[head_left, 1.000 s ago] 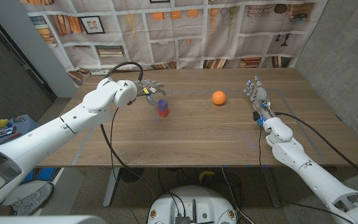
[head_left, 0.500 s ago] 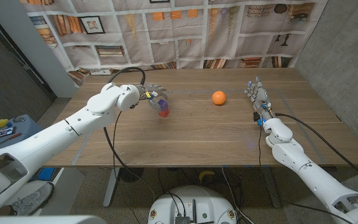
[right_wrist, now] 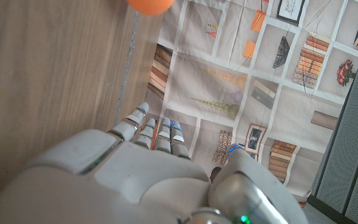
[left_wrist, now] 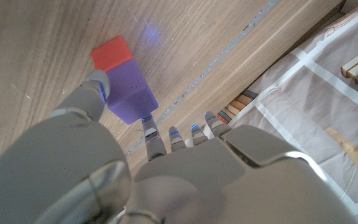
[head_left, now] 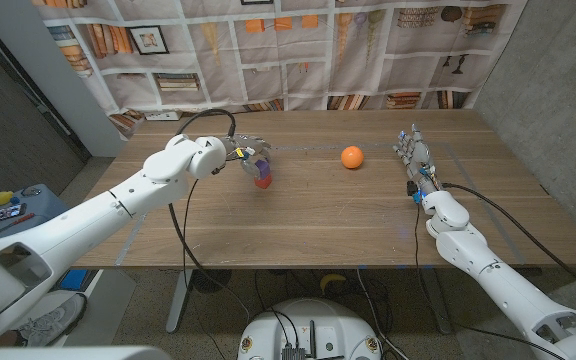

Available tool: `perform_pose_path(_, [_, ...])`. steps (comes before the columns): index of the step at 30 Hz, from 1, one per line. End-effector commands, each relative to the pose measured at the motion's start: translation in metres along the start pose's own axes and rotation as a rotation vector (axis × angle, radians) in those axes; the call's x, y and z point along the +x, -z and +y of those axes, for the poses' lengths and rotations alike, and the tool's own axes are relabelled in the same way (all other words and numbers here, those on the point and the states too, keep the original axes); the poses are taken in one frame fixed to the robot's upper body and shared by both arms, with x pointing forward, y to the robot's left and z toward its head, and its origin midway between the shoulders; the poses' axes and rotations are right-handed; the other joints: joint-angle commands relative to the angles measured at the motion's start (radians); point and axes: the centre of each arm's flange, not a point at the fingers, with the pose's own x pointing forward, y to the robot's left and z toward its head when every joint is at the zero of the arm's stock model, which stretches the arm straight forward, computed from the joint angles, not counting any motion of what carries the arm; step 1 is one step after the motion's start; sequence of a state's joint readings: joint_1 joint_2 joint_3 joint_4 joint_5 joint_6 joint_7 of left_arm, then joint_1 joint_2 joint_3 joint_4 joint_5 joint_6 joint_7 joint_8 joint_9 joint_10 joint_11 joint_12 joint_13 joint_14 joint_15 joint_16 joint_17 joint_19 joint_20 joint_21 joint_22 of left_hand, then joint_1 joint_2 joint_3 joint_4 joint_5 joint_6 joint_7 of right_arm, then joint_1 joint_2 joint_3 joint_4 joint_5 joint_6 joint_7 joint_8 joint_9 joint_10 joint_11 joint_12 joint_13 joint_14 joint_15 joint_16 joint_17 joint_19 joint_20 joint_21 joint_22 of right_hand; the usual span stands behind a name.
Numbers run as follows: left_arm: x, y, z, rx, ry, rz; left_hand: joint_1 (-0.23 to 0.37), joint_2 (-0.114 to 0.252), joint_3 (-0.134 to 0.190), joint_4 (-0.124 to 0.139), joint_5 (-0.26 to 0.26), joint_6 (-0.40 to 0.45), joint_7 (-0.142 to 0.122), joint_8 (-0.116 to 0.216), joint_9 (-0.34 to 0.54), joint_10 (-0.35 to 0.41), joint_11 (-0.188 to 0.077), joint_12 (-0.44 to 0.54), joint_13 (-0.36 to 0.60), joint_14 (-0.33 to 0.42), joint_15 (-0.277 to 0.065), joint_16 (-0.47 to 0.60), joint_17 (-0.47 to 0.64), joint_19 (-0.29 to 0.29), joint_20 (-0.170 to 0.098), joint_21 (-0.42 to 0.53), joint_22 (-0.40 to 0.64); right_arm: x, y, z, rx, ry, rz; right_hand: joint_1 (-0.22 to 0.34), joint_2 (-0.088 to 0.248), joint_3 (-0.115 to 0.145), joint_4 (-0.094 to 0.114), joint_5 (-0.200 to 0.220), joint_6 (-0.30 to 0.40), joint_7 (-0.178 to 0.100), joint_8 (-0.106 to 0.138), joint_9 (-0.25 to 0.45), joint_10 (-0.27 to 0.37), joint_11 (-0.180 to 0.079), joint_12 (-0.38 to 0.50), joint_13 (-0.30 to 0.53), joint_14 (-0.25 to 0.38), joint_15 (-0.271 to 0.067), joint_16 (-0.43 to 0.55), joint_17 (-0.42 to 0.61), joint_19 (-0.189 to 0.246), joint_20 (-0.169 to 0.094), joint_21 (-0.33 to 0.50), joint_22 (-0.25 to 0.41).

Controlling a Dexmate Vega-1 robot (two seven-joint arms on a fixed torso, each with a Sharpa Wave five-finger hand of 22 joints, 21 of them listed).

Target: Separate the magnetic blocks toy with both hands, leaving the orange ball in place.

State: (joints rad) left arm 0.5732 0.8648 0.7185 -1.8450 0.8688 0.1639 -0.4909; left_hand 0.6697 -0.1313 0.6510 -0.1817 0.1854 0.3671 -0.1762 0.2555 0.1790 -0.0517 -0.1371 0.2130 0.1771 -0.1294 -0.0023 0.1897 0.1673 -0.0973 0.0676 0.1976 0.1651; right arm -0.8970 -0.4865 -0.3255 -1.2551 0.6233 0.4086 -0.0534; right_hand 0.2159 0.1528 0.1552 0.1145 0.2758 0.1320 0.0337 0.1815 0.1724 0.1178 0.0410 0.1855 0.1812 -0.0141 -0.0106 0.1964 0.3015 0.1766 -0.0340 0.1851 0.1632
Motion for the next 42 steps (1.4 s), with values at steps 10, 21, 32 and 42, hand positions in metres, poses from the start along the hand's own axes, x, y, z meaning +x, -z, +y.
perform_pose_path(10, [0.006,0.0059,0.0009,0.007,-0.056,-0.016,0.055,0.006,-0.018,0.002,0.006,0.14,0.004,0.037,0.004,0.08,-0.032,0.008,-0.001,0.064,-0.03,0.005,0.003,0.068,-0.019,0.008,0.005,0.0044,0.0022,0.0021,0.006,0.014,-0.006,-0.009,0.002,0.012,0.001,-0.001,0.009,0.002,0.006,0.003,0.003,0.0,0.006,0.004,-0.002,0.005,0.007,0.0,0.004,-0.006,0.002,0.003])
perform_pose_path(21, [0.0056,0.0072,0.0012,0.007,-0.092,-0.01,0.087,0.009,-0.041,0.003,0.006,0.277,0.012,0.067,0.005,0.146,-0.044,0.007,-0.001,0.133,-0.067,0.007,0.003,0.13,-0.038,0.01,0.006,0.0089,0.0033,0.0025,0.004,0.013,0.003,-0.011,0.003,0.015,0.001,-0.001,0.01,0.002,0.006,0.003,0.003,0.0,0.006,0.004,-0.002,0.004,0.007,-0.002,0.005,-0.005,0.002,0.003])
perform_pose_path(32, [0.0033,0.0093,0.0027,0.015,-0.111,0.004,0.117,0.013,-0.073,0.005,0.004,0.449,0.037,0.106,0.008,0.209,-0.052,0.004,-0.001,0.196,-0.091,0.005,0.003,0.187,-0.058,0.01,0.008,0.0122,0.0029,0.0025,0.001,0.004,0.007,-0.011,0.004,0.019,0.001,-0.001,0.011,0.0,0.006,0.003,0.003,-0.003,0.006,0.004,-0.002,0.003,0.007,-0.004,0.005,-0.004,0.002,0.003])
perform_pose_path(42, [-0.0007,0.0107,0.0091,0.024,-0.131,0.019,0.141,0.018,-0.095,0.006,0.004,0.571,0.053,0.137,0.012,0.263,-0.061,0.003,-0.001,0.239,-0.107,0.004,0.003,0.226,-0.071,0.011,0.008,0.0102,-0.0006,-0.0001,-0.006,-0.003,0.007,-0.01,0.006,0.025,0.0,-0.001,0.012,-0.001,0.006,0.003,0.002,-0.004,0.006,0.004,-0.003,0.002,0.007,-0.007,0.005,-0.005,0.002,0.003])
